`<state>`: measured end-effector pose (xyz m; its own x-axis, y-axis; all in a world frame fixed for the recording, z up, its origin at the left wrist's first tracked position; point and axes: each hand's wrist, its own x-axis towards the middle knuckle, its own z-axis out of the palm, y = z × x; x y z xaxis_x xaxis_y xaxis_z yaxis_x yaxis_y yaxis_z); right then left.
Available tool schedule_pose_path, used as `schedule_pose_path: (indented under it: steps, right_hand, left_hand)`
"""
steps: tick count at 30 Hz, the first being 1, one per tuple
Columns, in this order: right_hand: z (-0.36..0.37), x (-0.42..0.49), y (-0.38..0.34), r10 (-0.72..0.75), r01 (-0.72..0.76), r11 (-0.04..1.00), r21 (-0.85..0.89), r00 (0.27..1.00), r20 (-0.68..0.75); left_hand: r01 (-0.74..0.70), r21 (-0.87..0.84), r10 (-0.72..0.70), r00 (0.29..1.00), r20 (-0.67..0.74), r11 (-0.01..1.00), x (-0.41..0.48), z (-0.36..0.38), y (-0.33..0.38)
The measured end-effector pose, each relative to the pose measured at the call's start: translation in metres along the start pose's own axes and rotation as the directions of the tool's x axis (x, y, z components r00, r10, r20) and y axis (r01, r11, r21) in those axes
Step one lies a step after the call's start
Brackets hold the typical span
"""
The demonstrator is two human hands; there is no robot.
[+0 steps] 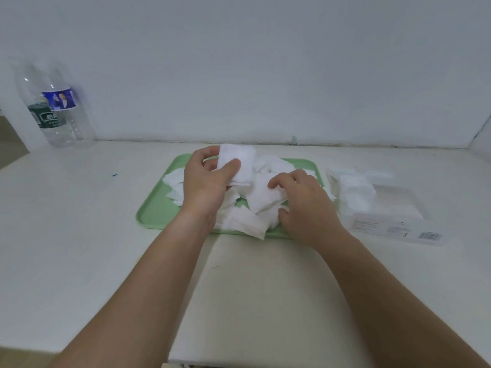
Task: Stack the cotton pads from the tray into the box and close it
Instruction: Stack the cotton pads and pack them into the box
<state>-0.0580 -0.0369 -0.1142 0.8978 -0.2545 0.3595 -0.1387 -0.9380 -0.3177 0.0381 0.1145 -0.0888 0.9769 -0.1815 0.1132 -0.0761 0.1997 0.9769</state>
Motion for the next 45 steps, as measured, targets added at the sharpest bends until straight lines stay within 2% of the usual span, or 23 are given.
schedule_pose_path:
  steps: [5, 9, 11, 15, 18, 23, 27, 31, 37, 40, 45]
  right_hand:
    - [0.002, 0.008, -0.011, 0.116, -0.11, 0.983, 0.146, 0.993, -0.032]
    - [0.008, 0.012, -0.015, 0.088, -0.074, 0.99, 0.123, 0.99, -0.114]
    - [0.008, 0.013, -0.012, 0.09, -0.058, 0.973, 0.223, 0.987, -0.133]
    - [0.002, 0.011, -0.01, 0.158, -0.037, 0.82, 0.571, 0.974, -0.165]
    - [-0.004, 0.007, -0.009, 0.171, -0.012, 0.677, 0.736, 0.975, -0.141]
    - [-0.014, 0.004, -0.004, 0.139, 0.016, 0.616, 0.788, 0.982, -0.129]
    - [-0.018, 0.002, 0.001, 0.169, -0.006, 0.47, 0.882, 0.982, -0.084]
    - [-0.017, 0.004, 0.005, 0.204, -0.026, 0.4, 0.916, 0.977, -0.061]
    - [-0.024, 0.001, 0.0, 0.128, -0.043, 0.173, 0.984, 0.992, 0.021]
    - [-0.024, 0.0, 0.0, 0.127, -0.07, 0.161, 0.985, 0.991, 0.05]
    - [-0.026, -0.001, -0.001, 0.147, -0.072, 0.273, 0.959, 0.989, 0.033]
  left_hand:
    - [0.01, 0.009, -0.01, 1.0, 0.009, 1.0, -0.004, 0.003, 0.001]
    - [0.01, 0.013, -0.01, 1.0, 0.0, 1.0, -0.004, 0.003, 0.002]
    - [0.011, 0.013, -0.011, 1.0, -0.009, 1.0, -0.004, 0.003, 0.002]
    - [0.004, 0.015, -0.004, 1.0, -0.029, 1.0, -0.003, 0.003, 0.002]
    - [0.01, 0.02, -0.009, 0.999, -0.04, 1.0, -0.003, 0.003, 0.001]
    - [-0.029, 0.094, 0.032, 0.999, -0.023, 0.995, -0.007, 0.004, 0.005]
    - [-0.073, 0.13, 0.069, 0.997, 0.035, 0.989, -0.009, 0.004, 0.004]
    - [-0.098, 0.121, 0.088, 0.992, 0.09, 0.988, -0.01, 0.005, 0.001]
    - [-0.087, 0.11, 0.062, 0.975, 0.212, 0.99, -0.016, 0.011, -0.001]
    - [-0.084, 0.124, 0.054, 0.972, 0.228, 0.989, -0.021, 0.014, 0.0]
    - [-0.081, 0.106, 0.051, 0.964, 0.259, 0.991, -0.022, 0.016, -0.001]
